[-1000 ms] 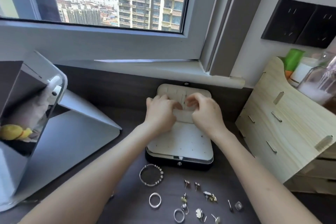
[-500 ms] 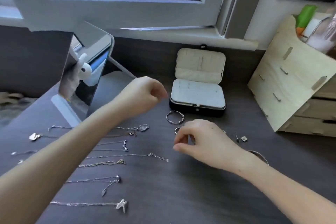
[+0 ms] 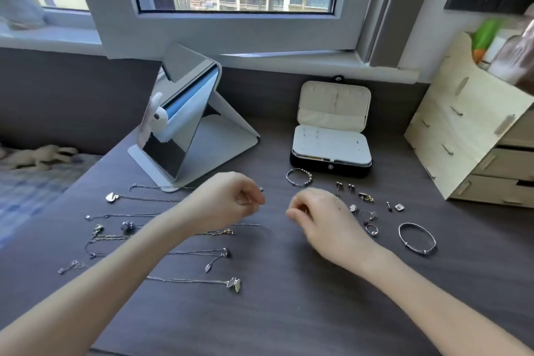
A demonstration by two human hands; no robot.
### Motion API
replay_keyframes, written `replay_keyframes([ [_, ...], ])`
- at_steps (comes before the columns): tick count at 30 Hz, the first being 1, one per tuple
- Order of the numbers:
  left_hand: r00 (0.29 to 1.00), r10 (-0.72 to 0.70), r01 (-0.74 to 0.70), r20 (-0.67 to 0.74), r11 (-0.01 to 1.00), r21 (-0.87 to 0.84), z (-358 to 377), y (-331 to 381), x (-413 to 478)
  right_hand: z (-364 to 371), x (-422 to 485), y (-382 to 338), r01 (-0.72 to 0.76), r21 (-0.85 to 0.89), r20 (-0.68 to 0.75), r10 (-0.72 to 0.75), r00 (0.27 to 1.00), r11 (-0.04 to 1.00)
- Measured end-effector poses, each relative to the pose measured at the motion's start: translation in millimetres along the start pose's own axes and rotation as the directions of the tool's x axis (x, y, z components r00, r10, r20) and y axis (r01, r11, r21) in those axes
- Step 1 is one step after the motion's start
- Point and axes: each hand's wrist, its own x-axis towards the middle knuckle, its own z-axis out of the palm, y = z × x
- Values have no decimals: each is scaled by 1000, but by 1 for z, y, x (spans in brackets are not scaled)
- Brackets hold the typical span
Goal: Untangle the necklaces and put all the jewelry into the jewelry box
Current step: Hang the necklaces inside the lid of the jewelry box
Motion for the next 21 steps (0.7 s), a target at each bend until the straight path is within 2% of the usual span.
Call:
replay_keyframes([
  [4,996,60,-54,62,994,-91,3,8,3,-36,2,-8,-27,202,-62,40,997,979],
  [8,991,81,-44,106,949,-311,1,25,9,-62,6,-12,-55,394,-54,83,995,917],
  [15,987,156,-111,35,827,-551,1,52,17,-87,6,-14,-38,488,-102,101,990,872],
  [17,986,169,-138,4,820,-556,2,56,18,-93,4,-15,-27,496,-122,100,987,868],
  [21,982,169,-191,-90,879,-436,7,62,21,-101,3,-13,-17,506,-150,107,983,862],
])
